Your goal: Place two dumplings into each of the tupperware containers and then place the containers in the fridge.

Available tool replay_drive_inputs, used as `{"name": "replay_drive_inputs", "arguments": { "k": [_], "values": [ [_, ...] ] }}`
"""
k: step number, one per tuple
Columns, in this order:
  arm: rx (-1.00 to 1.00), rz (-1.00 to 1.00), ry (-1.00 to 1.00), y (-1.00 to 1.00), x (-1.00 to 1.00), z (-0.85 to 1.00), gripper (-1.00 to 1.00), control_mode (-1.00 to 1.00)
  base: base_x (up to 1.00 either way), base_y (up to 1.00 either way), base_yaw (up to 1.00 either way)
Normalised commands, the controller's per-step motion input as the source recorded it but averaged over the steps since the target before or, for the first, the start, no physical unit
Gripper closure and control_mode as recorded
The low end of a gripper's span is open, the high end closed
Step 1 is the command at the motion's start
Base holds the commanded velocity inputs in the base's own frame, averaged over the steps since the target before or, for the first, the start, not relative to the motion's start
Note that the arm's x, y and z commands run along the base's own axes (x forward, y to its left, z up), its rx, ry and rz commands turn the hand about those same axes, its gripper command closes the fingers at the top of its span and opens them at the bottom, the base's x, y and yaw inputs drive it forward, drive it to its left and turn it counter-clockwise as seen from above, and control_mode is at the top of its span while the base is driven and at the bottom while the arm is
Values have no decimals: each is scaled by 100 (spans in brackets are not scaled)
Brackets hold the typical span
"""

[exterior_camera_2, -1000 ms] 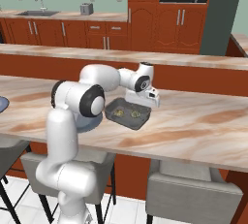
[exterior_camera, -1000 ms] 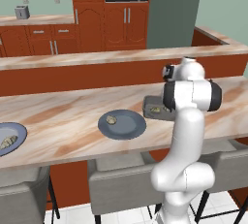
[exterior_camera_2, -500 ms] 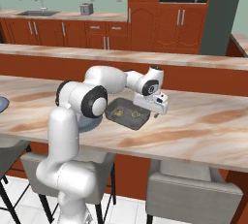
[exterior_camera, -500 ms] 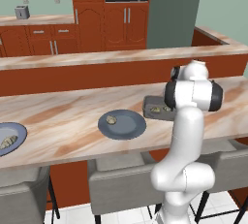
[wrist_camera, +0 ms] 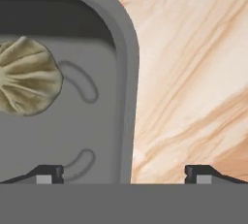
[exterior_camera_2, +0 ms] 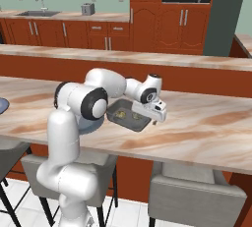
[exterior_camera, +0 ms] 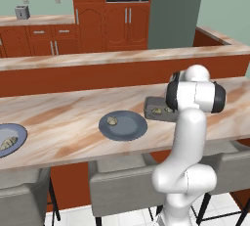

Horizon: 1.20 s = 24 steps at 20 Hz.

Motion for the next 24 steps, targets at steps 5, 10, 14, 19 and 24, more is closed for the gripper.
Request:
{"name": "replay_drive_inputs", "arguments": {
  "k": [5,10,14,19,24],
  "values": [
    [0,0,-1,3,0,-29,-100,-100,0,0,0],
    [0,0,0,5,0,-20,-100,-100,0,0,0],
    [0,0,0,3,0,-3,100,-100,0,0,0],
    [0,0,0,0,0,0,100,-100,0,0,0],
    [0,0,1,0,0,0,100,-100,0,0,0]
  ]
}}
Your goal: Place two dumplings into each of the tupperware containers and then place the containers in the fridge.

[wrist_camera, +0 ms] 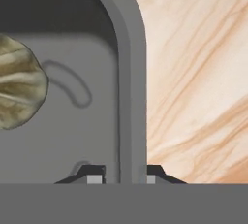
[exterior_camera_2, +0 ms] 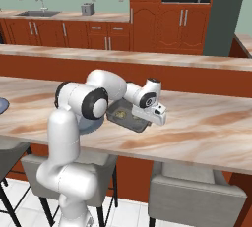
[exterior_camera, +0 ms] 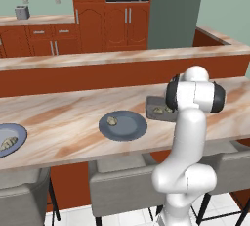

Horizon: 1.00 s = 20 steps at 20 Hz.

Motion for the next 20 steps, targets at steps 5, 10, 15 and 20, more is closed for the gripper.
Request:
{"name": "replay_drive_inputs", "arguments": {
  "k": [5,10,15,20],
  "values": [
    [0,-2,1,0,0,34,100,-100,0,0,0],
    [0,-12,8,6,-15,99,100,-100,0,0,0],
    [0,-25,6,14,-59,82,100,-100,0,0,0],
    [-1,-46,2,48,-76,65,100,-100,0,0,0]
  ]
}}
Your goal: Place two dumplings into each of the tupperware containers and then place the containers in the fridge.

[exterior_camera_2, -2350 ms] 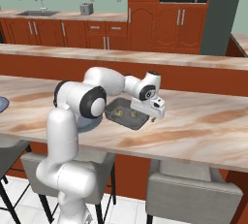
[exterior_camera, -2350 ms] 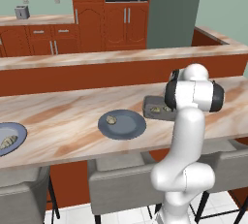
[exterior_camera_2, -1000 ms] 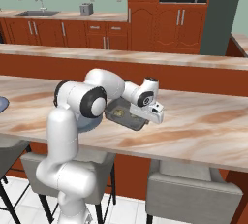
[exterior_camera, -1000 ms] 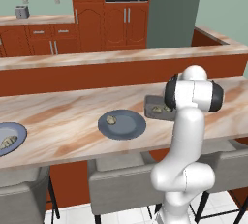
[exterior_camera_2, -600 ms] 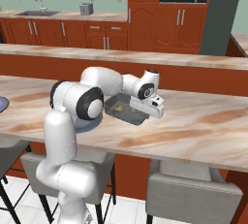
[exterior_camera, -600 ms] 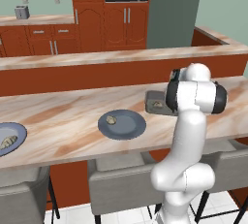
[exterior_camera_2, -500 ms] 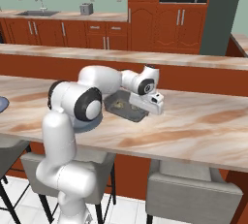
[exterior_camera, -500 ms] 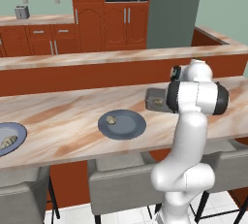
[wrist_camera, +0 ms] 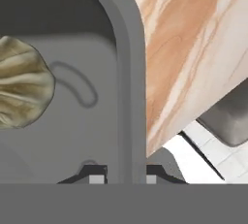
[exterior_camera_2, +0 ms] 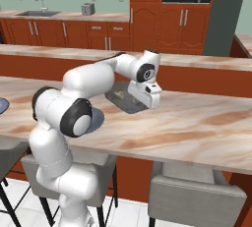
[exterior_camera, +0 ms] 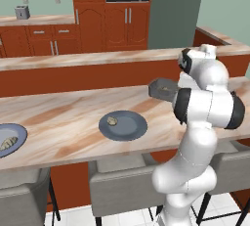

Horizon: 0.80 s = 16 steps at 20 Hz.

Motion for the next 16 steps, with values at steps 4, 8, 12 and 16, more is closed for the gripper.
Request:
{"name": "replay_drive_inputs", "arguments": {
  "k": [4,8,12,16],
  "values": [
    [-8,-52,1,89,-67,54,100,-100,0,0,0],
    [-10,-50,3,91,-70,48,100,-100,0,0,0],
    [-7,-50,3,85,-66,45,100,-100,0,0,0],
    [-1,-51,2,51,-56,39,100,-100,0,0,0]
  ]
}}
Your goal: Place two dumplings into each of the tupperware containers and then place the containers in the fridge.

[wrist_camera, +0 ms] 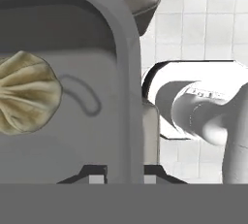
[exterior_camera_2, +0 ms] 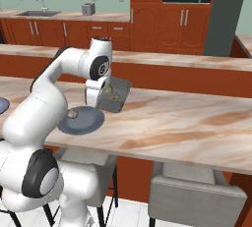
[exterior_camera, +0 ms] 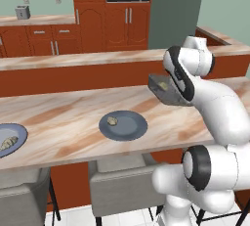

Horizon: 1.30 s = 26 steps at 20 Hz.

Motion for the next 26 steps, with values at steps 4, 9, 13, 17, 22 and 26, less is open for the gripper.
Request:
{"name": "replay_drive_inputs", "arguments": {
  "k": [4,9,13,17,22,26],
  "values": [
    [0,-53,2,34,-32,25,100,-100,0,0,0],
    [-8,-24,0,55,-9,8,100,-100,0,0,0],
    [-5,11,0,1,-25,9,100,-100,0,0,0],
    [-5,10,0,-3,-23,1,100,-100,0,0,0],
    [-9,13,0,0,-25,4,100,-100,0,0,0],
    [-6,12,0,-24,-54,4,100,-100,0,0,0]
  ]
}}
